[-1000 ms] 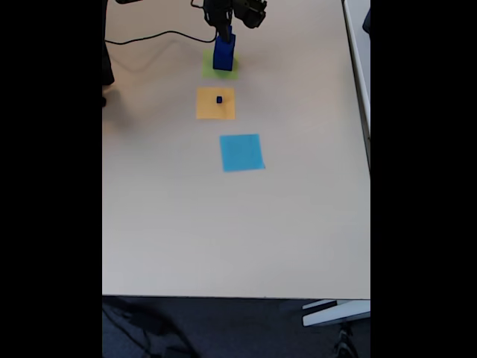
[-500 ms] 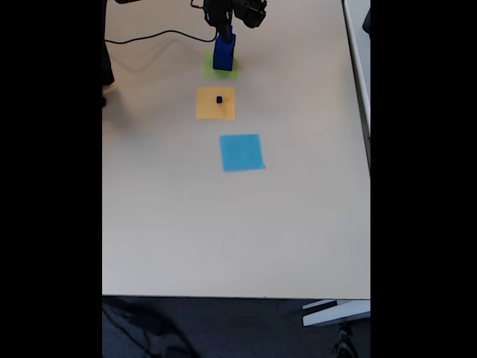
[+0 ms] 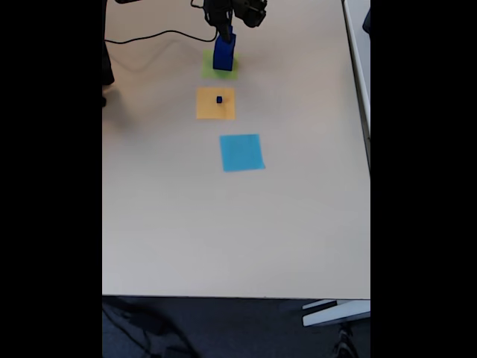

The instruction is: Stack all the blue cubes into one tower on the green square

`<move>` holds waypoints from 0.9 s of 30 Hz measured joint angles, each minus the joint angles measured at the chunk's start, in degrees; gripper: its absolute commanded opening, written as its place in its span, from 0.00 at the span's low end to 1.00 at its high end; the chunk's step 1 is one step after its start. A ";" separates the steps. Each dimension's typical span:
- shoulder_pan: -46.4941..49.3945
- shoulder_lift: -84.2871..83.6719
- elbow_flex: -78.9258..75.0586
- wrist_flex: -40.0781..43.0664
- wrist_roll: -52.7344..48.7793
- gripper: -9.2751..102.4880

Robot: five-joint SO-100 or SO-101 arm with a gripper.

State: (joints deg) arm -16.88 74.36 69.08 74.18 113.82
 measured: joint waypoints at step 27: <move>-0.70 -1.41 -2.55 0.53 -0.26 0.31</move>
State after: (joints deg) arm -17.58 72.95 66.53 74.71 113.55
